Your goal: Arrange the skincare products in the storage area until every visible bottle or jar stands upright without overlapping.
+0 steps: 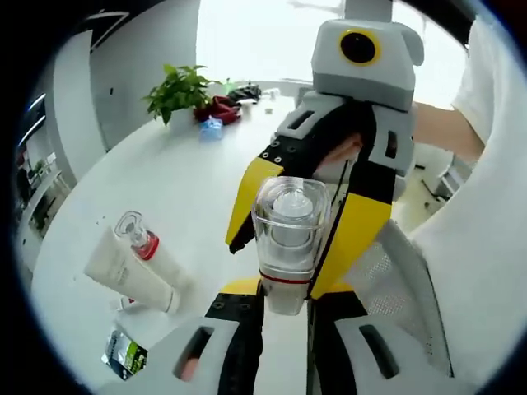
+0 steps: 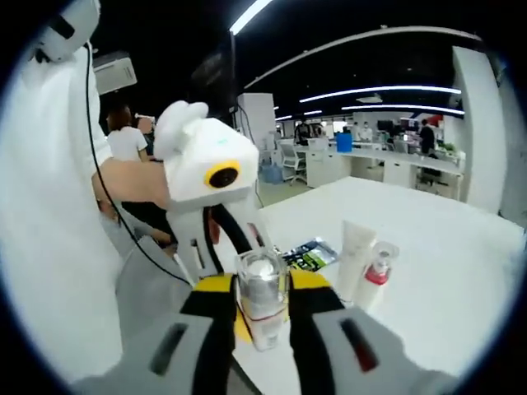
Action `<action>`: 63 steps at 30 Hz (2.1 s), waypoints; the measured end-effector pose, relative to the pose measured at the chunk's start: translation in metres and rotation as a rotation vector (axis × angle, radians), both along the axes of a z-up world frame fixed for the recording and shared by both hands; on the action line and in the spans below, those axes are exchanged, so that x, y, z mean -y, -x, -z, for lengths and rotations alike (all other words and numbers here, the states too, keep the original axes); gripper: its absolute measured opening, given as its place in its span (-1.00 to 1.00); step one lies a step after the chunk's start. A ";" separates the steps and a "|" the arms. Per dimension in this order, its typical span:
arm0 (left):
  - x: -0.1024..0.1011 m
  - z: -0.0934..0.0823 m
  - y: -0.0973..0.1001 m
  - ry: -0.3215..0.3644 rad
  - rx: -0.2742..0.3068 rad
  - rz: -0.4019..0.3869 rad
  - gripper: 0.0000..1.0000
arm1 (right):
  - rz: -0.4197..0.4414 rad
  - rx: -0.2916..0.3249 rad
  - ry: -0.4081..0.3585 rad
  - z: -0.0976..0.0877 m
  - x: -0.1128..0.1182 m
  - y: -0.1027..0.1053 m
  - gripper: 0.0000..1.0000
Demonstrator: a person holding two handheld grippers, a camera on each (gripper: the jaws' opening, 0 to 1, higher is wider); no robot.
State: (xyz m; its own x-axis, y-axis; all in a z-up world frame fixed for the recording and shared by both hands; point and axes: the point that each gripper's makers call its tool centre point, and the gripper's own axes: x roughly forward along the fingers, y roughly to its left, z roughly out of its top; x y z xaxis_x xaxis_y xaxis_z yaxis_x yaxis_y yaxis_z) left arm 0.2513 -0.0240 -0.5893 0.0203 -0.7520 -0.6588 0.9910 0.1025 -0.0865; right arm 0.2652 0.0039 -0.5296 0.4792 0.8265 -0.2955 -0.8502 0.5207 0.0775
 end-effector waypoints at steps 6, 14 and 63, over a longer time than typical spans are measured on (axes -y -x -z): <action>-0.002 0.013 -0.011 0.016 -0.002 -0.039 -0.67 | 0.060 -0.015 0.000 0.010 0.009 -0.011 -0.37; 0.000 0.030 -0.032 0.025 0.019 -0.077 -0.66 | 0.121 -0.036 -0.023 0.018 0.017 -0.018 -0.20; 0.018 0.108 -0.104 0.049 0.077 -0.075 -0.66 | 0.319 -0.169 -0.077 0.068 0.035 -0.029 0.12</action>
State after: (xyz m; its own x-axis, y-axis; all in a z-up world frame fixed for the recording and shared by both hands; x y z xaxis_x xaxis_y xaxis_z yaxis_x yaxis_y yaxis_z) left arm 0.3556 -0.0418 -0.6973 0.1271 -0.7778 -0.6155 0.9846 0.1742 -0.0168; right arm 0.2940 -0.0314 -0.5975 0.6664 0.6659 -0.3356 -0.6176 0.7450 0.2519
